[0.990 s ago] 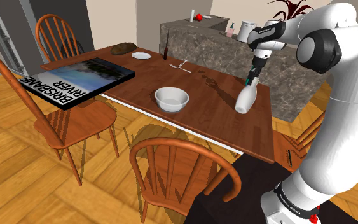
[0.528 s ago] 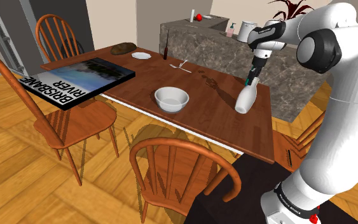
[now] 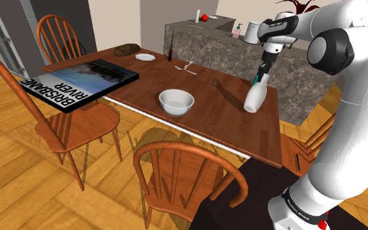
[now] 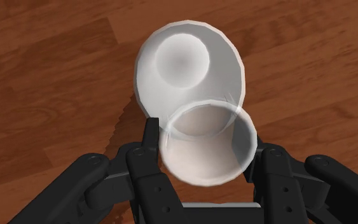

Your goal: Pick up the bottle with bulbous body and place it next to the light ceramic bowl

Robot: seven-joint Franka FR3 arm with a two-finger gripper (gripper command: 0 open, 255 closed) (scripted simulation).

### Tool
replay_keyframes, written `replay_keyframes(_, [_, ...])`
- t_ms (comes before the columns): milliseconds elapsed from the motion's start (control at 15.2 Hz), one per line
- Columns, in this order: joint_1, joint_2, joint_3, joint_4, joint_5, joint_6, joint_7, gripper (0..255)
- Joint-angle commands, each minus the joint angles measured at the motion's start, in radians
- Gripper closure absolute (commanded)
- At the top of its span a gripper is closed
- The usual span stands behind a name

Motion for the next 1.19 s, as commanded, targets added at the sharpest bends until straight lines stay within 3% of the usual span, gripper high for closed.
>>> replay_keyframes(0, [-0.001,-0.004,-0.002,0.021,-0.003,-0.025,0.001,255])
replay_keyframes(1122, [-0.034,0.014,-0.008,0.279,0.004,-0.263,-0.003,255])
